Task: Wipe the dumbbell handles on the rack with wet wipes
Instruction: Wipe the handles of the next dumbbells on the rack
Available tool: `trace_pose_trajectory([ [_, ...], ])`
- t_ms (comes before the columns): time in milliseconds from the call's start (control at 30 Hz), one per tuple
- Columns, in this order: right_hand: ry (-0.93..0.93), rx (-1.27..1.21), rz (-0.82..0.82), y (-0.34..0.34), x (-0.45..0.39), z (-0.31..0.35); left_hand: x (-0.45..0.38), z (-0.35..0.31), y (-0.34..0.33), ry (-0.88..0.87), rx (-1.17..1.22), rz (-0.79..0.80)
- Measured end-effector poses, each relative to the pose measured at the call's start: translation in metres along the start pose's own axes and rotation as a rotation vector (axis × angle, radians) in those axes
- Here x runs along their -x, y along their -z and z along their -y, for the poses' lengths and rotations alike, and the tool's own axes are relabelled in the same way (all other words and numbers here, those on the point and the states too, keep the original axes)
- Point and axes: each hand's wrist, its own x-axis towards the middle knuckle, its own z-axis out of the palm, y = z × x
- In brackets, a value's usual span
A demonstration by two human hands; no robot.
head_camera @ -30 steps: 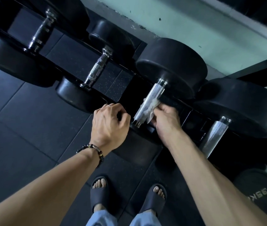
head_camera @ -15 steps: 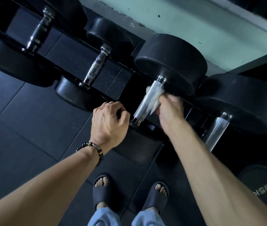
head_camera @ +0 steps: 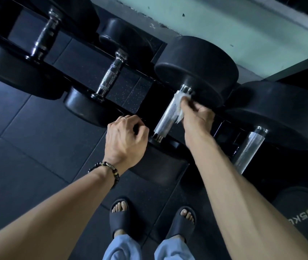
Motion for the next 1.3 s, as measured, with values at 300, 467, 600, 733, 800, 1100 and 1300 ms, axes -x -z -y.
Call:
trace_pose_trajectory([
  [300,-0.046,-0.005,0.036,0.002,-0.001,0.001,-0.002,0.004,-0.001,-0.019,0.008,0.013],
  [467,-0.117,0.265,0.242,0.018,0.030,-0.012,-0.003,0.003,0.001,-0.051,-0.012,0.052],
  [600,-0.073,0.491,0.351,0.026,0.044,-0.013,-0.005,0.006,0.002,-0.086,-0.047,0.091],
  [733,0.075,0.360,0.255,0.043,0.066,0.002,-0.004,0.004,0.003,-0.084,-0.055,0.140],
  [800,0.066,0.195,0.297,0.054,0.082,0.015,-0.004,0.003,0.006,-0.078,-0.036,0.175],
  [1100,0.013,-0.027,0.224,0.048,0.110,0.030,-0.015,-0.010,0.033,-0.208,0.302,0.432],
  [1300,0.243,0.147,-0.027,0.020,0.114,0.018,-0.029,-0.015,0.029,-0.047,0.372,0.260],
])
